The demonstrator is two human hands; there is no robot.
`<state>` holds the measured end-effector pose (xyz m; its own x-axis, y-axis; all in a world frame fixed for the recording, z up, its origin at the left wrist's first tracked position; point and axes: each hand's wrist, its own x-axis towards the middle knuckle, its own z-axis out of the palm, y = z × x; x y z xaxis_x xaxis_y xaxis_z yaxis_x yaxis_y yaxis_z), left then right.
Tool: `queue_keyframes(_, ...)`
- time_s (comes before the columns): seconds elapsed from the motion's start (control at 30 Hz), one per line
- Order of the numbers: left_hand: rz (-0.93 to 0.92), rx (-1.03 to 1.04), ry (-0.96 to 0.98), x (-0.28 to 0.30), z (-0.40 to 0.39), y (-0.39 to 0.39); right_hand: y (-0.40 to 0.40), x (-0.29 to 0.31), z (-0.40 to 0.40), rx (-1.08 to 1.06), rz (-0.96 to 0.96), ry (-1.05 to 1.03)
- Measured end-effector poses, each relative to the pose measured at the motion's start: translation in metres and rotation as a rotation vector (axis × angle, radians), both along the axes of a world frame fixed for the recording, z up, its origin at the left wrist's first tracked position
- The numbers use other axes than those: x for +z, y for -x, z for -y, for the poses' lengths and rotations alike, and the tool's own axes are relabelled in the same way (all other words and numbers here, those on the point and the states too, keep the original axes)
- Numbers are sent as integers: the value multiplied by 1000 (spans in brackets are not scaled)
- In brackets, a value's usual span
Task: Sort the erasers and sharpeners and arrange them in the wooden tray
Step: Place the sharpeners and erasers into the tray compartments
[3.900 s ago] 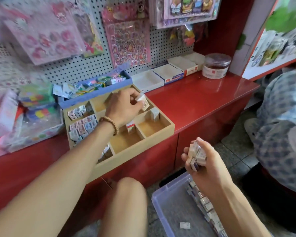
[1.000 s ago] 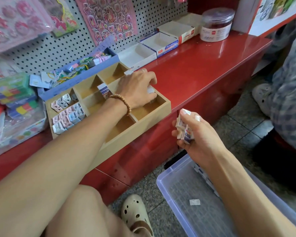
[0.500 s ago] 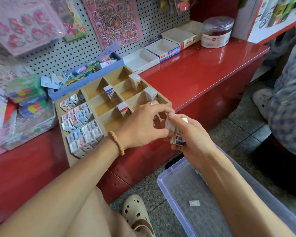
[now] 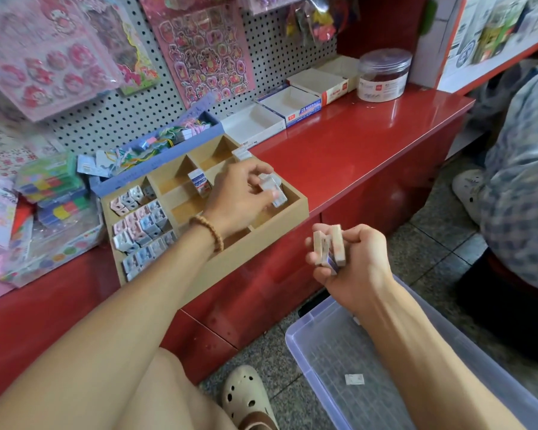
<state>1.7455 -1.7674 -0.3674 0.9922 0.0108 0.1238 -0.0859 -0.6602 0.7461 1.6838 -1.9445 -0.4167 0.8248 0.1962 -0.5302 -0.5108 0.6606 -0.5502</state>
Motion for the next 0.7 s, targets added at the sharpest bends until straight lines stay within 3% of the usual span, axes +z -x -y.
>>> queue_keyframes(0.1,36,24,-276,0,4,-21,-2,-4,0,-37,-13,9)
queue_keyframes(0.33,107,-35,-598,-14,17,-41,-5,-9,8,17,102,60)
queue_keyframes(0.57,140,-62,-745,-20,16,-41,-7,-5,9,72,203,123)
queue_keyframes(0.7,90,-78,-702,-10,11,-40,-8,-3,8,67,204,88)
